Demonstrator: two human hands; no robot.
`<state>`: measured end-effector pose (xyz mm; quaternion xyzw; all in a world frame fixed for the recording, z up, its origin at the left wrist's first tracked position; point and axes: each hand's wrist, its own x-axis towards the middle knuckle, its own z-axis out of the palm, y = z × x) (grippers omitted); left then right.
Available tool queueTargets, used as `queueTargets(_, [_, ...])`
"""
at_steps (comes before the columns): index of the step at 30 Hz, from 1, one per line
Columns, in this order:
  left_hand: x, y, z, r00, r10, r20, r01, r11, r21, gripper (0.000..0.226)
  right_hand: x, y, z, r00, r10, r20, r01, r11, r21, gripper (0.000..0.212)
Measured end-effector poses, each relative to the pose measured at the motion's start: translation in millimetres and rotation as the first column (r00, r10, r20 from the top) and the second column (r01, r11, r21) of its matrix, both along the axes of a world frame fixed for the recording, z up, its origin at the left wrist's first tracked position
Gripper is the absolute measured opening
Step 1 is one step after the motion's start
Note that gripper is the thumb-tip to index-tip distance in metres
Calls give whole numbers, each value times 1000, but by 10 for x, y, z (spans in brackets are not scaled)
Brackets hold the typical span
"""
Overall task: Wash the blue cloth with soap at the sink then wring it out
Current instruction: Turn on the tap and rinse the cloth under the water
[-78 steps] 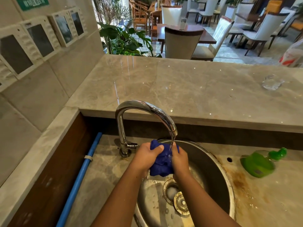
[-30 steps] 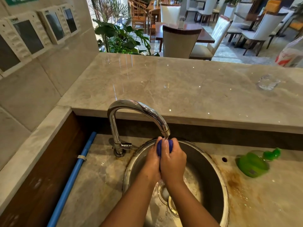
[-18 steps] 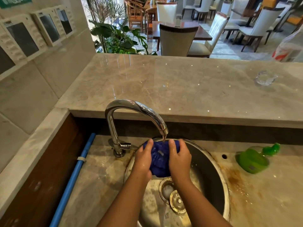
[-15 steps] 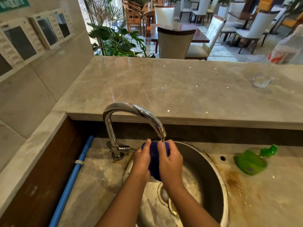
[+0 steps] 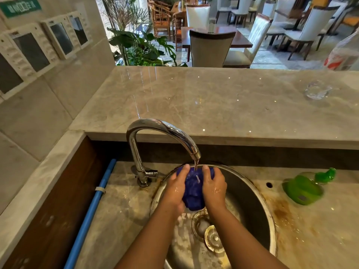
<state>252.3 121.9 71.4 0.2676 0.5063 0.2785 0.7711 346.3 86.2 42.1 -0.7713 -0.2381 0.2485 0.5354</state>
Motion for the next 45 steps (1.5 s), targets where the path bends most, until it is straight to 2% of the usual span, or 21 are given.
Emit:
queueTargets(2, [-7,78,-3,998,38,-54,-39,999,-16,20,-76,-80,146,1000,-3,-23,5,995,97,26])
queueTargets(5, [47,101,28,994,52,-98,-53,999,-7,35,-319,-146,313,991,133,-8,-128,968,218,27])
queueTargets(7, [108,89,-26,996,21,-89,-24,999,-36,42,-451,-128,301,982,168,85,-180,969,168,28])
queueTargets(10, [147,35,-65,1000,6,-15,-9,990,-142,42,-412,-36,226,961,126,246,-147,987,68,35])
queueTargets(12, [149,31,-95,998,-11,66,22,987,-158,43,-339,20,196,944,135,301,-143,990,2,37])
queueTargets(14, [98,10,-45,995,-54,80,66,987,-150,43,-240,84,133,966,111,235,-102,993,-51,38])
queueTargets(17, [46,-39,5,994,-96,60,101,992,-80,34,-64,128,-22,999,23,-23,-25,995,-96,36])
queueTargets(20, [-3,-39,52,995,-96,24,96,995,-13,30,8,71,-61,990,6,-139,-10,1000,-26,34])
queueTargets(24, [-71,70,60,999,-11,-34,8,995,-95,30,-70,-61,149,999,13,-46,-8,994,111,31])
queueTargets(27, [-33,78,52,996,31,-81,-40,993,-111,43,-324,-111,281,993,120,-8,-117,976,181,31])
queueTargets(29, [20,7,38,998,3,-68,-9,997,-82,41,-466,-110,273,983,154,97,-167,975,144,32])
queueTargets(31, [51,-94,-3,999,-49,20,50,995,-88,38,-466,-99,206,964,113,239,-128,991,48,35])
queueTargets(33, [67,-189,-54,992,-27,120,43,990,-132,39,-408,-94,141,946,104,308,-107,994,-7,37])
queueTargets(37, [34,-246,-81,988,-5,156,31,986,-166,49,-224,-18,53,962,75,261,-61,996,-59,35])
queueTargets(40, [10,-258,-22,995,-15,99,22,997,-76,36,6,44,-35,980,83,181,-56,987,-149,36])
queueTargets(42, [9,-250,-8,998,0,70,3,999,-45,37,56,54,-71,982,83,171,-52,982,-181,38])
queueTargets(45, [12,-123,-1,999,49,20,-49,999,-13,35,11,-3,5,991,9,135,5,995,-100,36])
